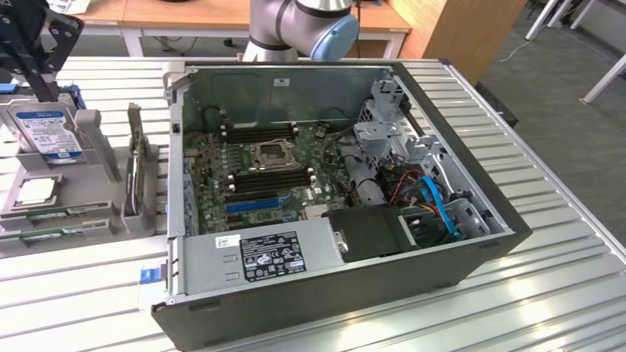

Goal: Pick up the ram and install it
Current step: 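Reach for the ram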

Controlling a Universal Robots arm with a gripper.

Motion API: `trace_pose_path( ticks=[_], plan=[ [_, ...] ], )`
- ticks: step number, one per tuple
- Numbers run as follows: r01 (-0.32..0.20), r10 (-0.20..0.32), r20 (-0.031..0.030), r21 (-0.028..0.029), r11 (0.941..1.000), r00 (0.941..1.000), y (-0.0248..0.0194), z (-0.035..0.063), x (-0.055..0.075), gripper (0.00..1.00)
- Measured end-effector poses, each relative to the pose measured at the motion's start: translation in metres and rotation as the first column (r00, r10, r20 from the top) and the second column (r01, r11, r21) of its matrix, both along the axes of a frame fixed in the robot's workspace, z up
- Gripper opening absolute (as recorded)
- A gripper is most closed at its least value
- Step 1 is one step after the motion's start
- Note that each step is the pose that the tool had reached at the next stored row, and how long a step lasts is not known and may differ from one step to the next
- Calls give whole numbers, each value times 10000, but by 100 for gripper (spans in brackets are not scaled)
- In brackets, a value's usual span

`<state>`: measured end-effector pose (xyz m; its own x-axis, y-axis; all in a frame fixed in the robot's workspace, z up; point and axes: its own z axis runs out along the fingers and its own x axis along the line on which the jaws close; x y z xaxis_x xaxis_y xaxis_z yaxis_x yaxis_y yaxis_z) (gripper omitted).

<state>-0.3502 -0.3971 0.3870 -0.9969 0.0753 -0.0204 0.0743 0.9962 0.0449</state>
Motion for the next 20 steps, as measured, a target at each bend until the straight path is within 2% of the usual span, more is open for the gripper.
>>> trace_pose_path(
  ticks=[13,20],
  plan=[
    [0,0,-82,0,10000,10000,0,-11,-138,10],
    [0,0,-161,0,10000,9999,1,-16,-231,10]
  ],
)
